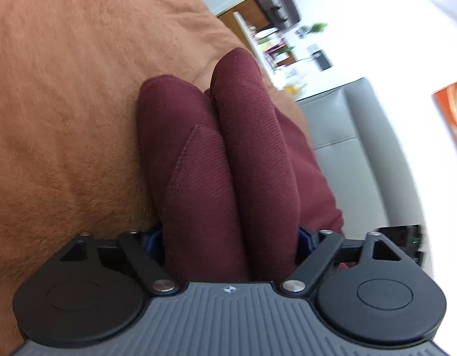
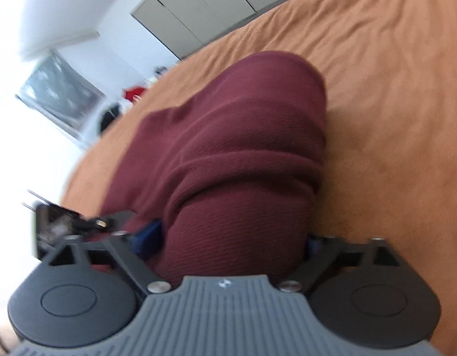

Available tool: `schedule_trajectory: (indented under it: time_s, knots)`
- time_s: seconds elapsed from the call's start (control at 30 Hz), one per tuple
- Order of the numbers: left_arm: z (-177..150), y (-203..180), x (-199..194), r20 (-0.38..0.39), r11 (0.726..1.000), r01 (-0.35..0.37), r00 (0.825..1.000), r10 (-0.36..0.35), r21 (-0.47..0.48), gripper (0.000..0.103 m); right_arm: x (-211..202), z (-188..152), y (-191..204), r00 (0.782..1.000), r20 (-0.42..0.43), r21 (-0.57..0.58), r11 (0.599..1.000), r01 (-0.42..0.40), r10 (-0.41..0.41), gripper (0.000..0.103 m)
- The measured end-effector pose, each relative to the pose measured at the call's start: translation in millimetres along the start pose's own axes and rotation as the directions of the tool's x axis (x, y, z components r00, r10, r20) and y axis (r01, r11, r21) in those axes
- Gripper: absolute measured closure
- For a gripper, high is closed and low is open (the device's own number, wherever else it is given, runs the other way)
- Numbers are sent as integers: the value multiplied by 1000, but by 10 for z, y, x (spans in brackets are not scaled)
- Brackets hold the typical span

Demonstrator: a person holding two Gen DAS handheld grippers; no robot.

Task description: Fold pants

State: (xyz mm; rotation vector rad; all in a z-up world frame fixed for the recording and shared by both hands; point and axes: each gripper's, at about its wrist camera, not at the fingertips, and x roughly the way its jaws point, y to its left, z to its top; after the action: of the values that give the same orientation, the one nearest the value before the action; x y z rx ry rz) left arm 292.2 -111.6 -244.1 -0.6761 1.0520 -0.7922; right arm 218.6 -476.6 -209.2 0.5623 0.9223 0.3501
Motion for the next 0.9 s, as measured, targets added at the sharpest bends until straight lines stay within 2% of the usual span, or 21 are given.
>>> schedule_trajectory:
  time_s: [0.07, 0.1, 0.13, 0.17, 0.23, 0.3, 0.33, 0.37, 0.43, 0.5, 0.57, 0.6, 0.63, 0.7, 0.77, 0.8, 0.87, 0.9]
  knots:
    - [20, -169, -158, 8, 991, -128, 992, 127, 43, 0, -178, -4, 147, 990, 58, -51, 990, 132, -129, 7]
    - [3, -271, -270, 34, 975, -211, 977, 209, 74, 0, -307, -8, 230, 976, 99, -66, 977, 202, -195, 6]
    - [-31, -367, -382, 80, 957, -268, 962, 260, 107, 0, -406, 5, 304, 957, 130, -79, 960, 270, -259, 5]
    - [-78, -489, -497, 132, 941, -307, 948, 289, 144, 0, -514, -18, 438, 920, 168, -89, 924, 372, -355, 5]
    - [-201, -767, -724, 210, 899, -390, 913, 350, 198, 0, -716, -95, 736, 841, 242, -126, 844, 522, -484, 5]
    - [-338, -1044, -897, 234, 848, -486, 868, 438, 212, 0, -898, -252, 974, 777, 297, -154, 775, 613, -555, 5]
    - [-418, -1188, -969, 233, 821, -527, 846, 480, 219, 0, -984, -318, 1163, 755, 314, -160, 751, 640, -576, 5]
    - [-501, -1319, -1025, 223, 799, -559, 827, 516, 223, 0, -1053, -383, 1303, 750, 316, -159, 747, 646, -581, 5]
    - [-694, -1572, -1155, 217, 765, -594, 804, 554, 247, 0, -1187, -502, 1598, 749, 303, -130, 753, 646, -590, 5]
    - [-893, -1826, -1287, 256, 734, -622, 782, 568, 271, 0, -1351, -727, 1836, 748, 300, -122, 753, 646, -592, 5]
    - [-1074, -2069, -1386, 286, 681, -670, 742, 606, 296, 0, -1431, -946, 2117, 733, 321, -121, 741, 660, -601, 5]
    - [-1146, -2157, -1409, 282, 663, -681, 733, 619, 312, 0, -1511, -1071, 2220, 731, 328, -118, 742, 660, -598, 5]
    - [-1172, -2248, -1400, 281, 659, -674, 739, 613, 334, 0, -1557, -1136, 2316, 737, 328, -117, 749, 652, -591, 5]
    - [-1303, -2360, -1465, 284, 674, -649, 761, 584, 353, 0, -1690, -1320, 2429, 753, 320, -102, 770, 630, -574, 5]
    - [-1396, -2447, -1496, 294, 687, -631, 776, 559, 359, 0, -1815, -1487, 2512, 758, 324, -89, 780, 620, -566, 5]
    - [-1446, -2496, -1506, 306, 686, -629, 777, 550, 366, 0, -1874, -1573, 2581, 755, 327, -89, 777, 623, -568, 5]
    - [-1485, -2574, -1463, 320, 672, -638, 770, 551, 376, 0, -1938, -1694, 2638, 747, 332, -93, 768, 634, -577, 5]
    - [-1512, -2606, -1455, 318, 671, -631, 775, 545, 388, 0, -1955, -1738, 2665, 744, 333, -97, 764, 638, -579, 5]
